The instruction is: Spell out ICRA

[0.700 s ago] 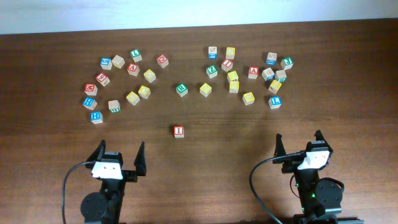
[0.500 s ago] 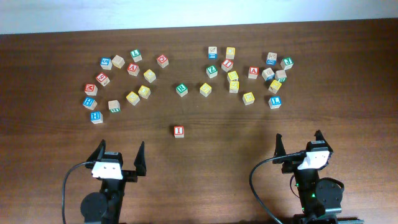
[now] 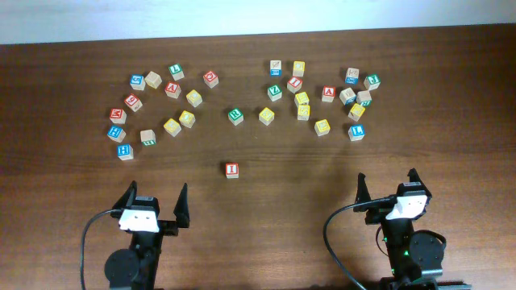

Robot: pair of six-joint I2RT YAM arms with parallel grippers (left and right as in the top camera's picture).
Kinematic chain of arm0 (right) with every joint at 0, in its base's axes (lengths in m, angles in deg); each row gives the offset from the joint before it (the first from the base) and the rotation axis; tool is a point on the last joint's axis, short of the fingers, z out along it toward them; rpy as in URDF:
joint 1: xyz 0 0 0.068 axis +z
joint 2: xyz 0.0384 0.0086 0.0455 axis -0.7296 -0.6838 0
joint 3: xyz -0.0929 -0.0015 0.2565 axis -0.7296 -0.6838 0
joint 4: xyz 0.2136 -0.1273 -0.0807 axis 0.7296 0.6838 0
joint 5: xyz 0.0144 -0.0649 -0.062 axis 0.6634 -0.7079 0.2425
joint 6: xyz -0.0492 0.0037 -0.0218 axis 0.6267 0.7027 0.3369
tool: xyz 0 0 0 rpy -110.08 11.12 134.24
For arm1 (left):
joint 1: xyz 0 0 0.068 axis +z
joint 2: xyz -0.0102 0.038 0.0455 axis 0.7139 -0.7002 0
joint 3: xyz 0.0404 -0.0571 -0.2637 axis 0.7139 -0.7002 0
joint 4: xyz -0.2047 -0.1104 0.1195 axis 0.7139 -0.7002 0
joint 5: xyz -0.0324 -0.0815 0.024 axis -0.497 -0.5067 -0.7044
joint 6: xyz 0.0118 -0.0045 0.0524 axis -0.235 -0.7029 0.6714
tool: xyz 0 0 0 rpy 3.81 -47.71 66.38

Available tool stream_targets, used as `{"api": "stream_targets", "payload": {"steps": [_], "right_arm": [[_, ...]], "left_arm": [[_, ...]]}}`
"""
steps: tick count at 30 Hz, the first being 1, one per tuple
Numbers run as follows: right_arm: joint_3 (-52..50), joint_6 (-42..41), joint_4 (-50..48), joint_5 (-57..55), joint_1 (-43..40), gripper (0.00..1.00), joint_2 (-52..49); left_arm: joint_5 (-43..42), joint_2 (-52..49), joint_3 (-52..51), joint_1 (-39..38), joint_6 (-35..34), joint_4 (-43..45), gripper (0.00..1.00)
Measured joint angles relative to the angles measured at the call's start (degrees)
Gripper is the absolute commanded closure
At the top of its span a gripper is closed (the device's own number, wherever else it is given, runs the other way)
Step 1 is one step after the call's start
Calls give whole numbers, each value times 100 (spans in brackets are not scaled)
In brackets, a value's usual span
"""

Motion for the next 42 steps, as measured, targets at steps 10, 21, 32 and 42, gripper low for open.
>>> {"api": "stream_targets", "payload": {"steps": [10, 21, 32, 42], "right_arm": [[0, 2, 0, 0, 0, 2, 0], [0, 0, 0, 0, 0, 2, 0], [0, 0, 0, 0, 0, 2, 0], [0, -2, 0, -2, 0, 2, -2]], "left_arm": [[0, 0, 0, 0, 0, 0, 1], [0, 0, 0, 0, 0, 0, 1], [0, 0, 0, 0, 0, 0, 1], [-1598, 17, -17, 4, -313, 1939, 1]]}}
